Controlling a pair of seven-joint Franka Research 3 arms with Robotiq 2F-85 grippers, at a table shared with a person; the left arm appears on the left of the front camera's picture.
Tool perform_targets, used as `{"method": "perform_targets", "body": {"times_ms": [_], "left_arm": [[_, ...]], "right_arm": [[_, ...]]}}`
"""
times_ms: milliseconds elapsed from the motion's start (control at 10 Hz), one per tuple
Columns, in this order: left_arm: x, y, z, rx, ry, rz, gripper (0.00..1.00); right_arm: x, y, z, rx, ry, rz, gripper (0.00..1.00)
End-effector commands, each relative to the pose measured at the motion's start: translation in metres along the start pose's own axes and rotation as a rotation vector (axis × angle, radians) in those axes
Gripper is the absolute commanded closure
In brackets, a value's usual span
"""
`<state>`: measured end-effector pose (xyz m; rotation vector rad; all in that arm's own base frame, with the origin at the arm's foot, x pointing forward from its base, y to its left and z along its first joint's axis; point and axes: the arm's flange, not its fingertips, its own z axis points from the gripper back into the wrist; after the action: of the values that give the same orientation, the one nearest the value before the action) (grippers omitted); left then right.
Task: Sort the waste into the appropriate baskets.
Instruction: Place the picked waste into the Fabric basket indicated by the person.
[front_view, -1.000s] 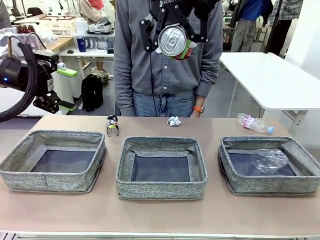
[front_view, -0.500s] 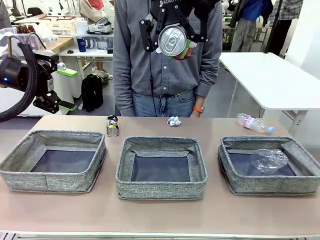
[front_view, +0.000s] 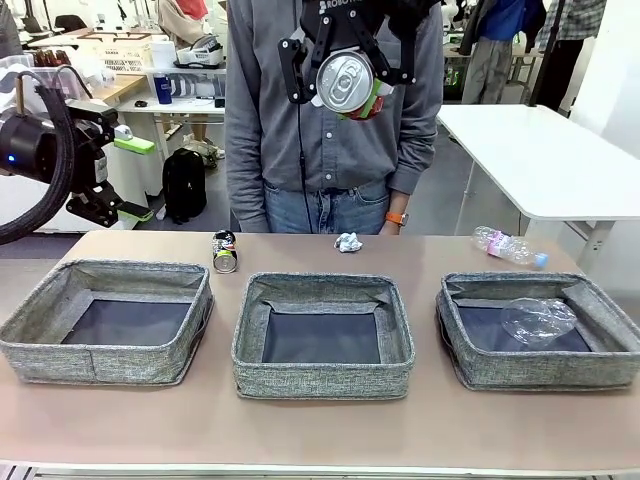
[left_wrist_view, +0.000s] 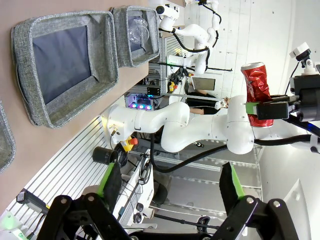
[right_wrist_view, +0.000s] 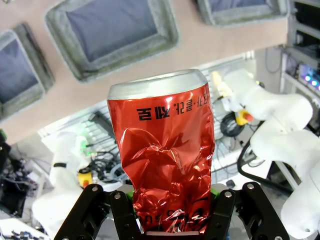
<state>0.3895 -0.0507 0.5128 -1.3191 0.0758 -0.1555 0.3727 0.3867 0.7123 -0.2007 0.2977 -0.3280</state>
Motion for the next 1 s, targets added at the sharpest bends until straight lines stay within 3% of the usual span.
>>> {"method": "perform_targets", "body": {"times_ms": [0,900], "left_arm": [[-0.0019,-0.0031,0.0009,0.004,0.006,0.007,0.00],[-0.0019,-0.0031,0.0009,0.004,0.006,0.007,0.00]], "right_arm": [[-0.0030,-0.0033,-0.0004,-0.005,-0.001,-0.003,0.84],[-0.0030,-0.0033,-0.0004,-0.005,-0.001,-0.003,0.84]]}}
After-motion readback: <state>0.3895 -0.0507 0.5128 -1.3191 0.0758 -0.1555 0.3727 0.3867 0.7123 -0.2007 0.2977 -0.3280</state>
